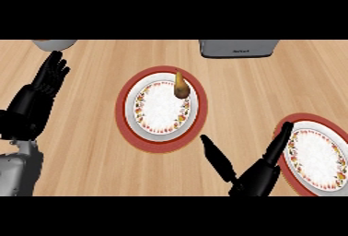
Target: Pick the pear from the plate and place it in the plate
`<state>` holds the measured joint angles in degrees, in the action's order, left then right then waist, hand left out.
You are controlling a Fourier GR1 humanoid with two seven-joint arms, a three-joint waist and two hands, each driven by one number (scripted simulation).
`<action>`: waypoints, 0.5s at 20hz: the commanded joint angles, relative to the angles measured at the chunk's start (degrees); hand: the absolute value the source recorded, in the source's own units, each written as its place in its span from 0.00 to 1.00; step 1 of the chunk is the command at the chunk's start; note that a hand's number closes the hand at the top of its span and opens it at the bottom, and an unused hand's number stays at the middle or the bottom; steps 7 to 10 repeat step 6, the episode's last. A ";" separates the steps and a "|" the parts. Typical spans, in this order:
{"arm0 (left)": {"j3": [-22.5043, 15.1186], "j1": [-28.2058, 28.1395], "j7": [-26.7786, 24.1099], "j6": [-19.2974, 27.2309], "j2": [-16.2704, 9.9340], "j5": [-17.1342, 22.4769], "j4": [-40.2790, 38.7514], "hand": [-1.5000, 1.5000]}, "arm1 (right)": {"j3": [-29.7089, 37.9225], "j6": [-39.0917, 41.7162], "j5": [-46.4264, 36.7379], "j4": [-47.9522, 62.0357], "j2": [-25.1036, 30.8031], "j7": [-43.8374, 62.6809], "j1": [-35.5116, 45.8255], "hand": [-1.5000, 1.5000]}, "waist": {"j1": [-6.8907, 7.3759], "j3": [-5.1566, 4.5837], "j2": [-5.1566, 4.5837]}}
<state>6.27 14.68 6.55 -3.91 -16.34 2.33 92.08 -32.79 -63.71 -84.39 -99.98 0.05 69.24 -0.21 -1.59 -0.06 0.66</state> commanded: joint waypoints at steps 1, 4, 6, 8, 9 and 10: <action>0.53 -1.44 1.33 -1.04 -0.18 1.47 2.76 0.50 | -7.35 -0.53 -8.40 -9.05 -0.05 5.29 -13.42 0.00 | 0.64 0.03 -0.22; -0.25 -2.19 -0.39 -0.70 0.76 -0.08 0.92 0.50 | -9.83 2.48 -12.83 -15.58 -0.05 4.98 -19.46 0.00 | 0.62 0.02 -0.39; -0.23 -0.01 -1.29 -0.69 0.86 -0.67 -1.01 0.50 | -9.85 2.85 -17.52 -15.04 -0.05 6.63 -20.79 0.00 | 0.73 0.02 -0.54; -0.23 -0.01 -1.29 -0.69 0.86 -0.67 -1.01 0.50 | -9.85 2.85 -17.52 -15.04 -0.05 6.63 -20.79 0.00 | 0.73 0.02 -0.54; -0.23 -0.01 -1.29 -0.69 0.86 -0.67 -1.01 0.50 | -9.85 2.85 -17.52 -15.04 -0.05 6.63 -20.79 0.00 | 0.73 0.02 -0.54; -0.23 -0.01 -1.29 -0.69 0.86 -0.67 -1.01 0.50 | -9.85 2.85 -17.52 -15.04 -0.05 6.63 -20.79 0.00 | 0.73 0.02 -0.54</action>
